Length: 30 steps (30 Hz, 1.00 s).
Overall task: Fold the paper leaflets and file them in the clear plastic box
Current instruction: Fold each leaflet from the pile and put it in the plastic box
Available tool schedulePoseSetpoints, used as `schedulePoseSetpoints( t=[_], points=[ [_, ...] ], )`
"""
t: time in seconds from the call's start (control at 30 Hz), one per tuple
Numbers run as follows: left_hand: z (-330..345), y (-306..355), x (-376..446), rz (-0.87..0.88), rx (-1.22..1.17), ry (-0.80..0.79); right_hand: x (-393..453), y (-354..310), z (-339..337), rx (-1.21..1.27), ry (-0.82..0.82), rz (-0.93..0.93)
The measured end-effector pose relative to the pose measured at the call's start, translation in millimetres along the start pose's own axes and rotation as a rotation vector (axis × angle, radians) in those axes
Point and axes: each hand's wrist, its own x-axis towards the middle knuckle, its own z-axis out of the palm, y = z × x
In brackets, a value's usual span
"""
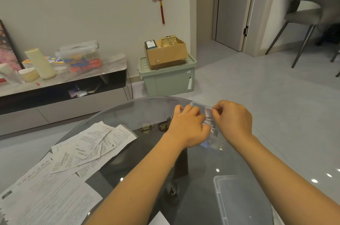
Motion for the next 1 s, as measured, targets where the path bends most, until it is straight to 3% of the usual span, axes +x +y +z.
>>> schedulePoseSetpoints(
  t=[0.2, 0.37, 0.5, 0.77, 1.0],
  points=[
    [2.3, -2.0, -2.0, -0.014, -0.017, 0.036, 1.8, -2.7, -1.2, -0.032, 0.020, 0.017],
    [1.8, -2.0, -3.1, -0.009, -0.048, 0.059, 3.0, -4.4, 4.7, -0.101, -0.125, -0.037],
    [1.8, -3.0, -4.0, -0.007, -0.060, 0.058, 4.6, -3.7, 6.4, -0.147, -0.129, -0.065],
    [5.5, -3.8, -4.1, -0.033, -0.082, 0.085, 2.9, -8.3, 5.5, -0.457, -0.252, -0.216],
    [-3.5, 0.5, 2.7, -0.068, -0.035, -0.127, 3.7, -6.8, 6.7, -0.363, -0.273, -0.109]
  ],
)
